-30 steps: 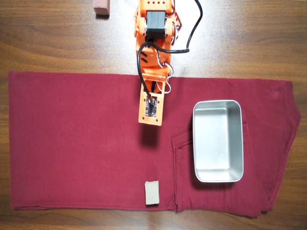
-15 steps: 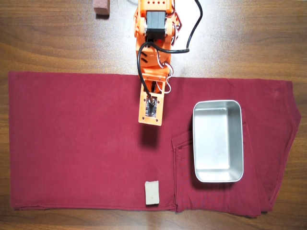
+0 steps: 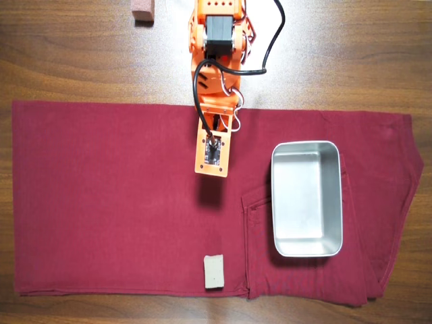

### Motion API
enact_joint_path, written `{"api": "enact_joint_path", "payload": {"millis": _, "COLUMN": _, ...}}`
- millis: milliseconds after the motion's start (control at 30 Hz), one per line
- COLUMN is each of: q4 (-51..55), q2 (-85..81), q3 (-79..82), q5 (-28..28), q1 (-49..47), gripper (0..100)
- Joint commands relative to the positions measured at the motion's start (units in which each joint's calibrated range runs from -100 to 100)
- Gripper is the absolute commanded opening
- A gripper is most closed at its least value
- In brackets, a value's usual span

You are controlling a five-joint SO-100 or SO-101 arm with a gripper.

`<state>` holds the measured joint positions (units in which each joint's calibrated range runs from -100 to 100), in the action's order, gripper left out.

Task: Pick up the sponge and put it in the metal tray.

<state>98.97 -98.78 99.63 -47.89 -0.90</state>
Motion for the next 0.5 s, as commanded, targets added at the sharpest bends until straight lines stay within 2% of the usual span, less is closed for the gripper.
{"api": "enact_joint_path", "payload": {"millis": 0, "q4": 1.03, "q2": 0.38, "q3": 0.37, "q5": 0.15, "q1": 0.03, "gripper": 0}}
{"api": "enact_joint_path", "payload": {"millis": 133, "q4": 0.30, "q2": 0.65, "q3": -0.27, "q5": -0.78, "q1": 4.16, "gripper": 1}}
{"api": "enact_joint_path", "payload": {"millis": 200, "q4": -12.25, "q2": 10.41, "q3": -6.91, "q5": -0.15, "q1": 6.37, "gripper": 7}}
{"api": "enact_joint_path", "payload": {"millis": 267, "q4": -18.42, "q2": 32.16, "q3": -25.30, "q5": -0.34, "q1": 7.04, "gripper": 13}}
{"api": "enact_joint_path", "payload": {"millis": 333, "q4": -15.29, "q2": 53.82, "q3": -50.25, "q5": -0.93, "q1": 6.46, "gripper": 24}}
{"api": "enact_joint_path", "payload": {"millis": 433, "q4": -9.39, "q2": 68.91, "q3": -72.37, "q5": -3.37, "q1": 3.97, "gripper": 33}}
{"api": "enact_joint_path", "payload": {"millis": 467, "q4": -10.49, "q2": 71.84, "q3": -75.01, "q5": -5.13, "q1": 4.64, "gripper": 35}}
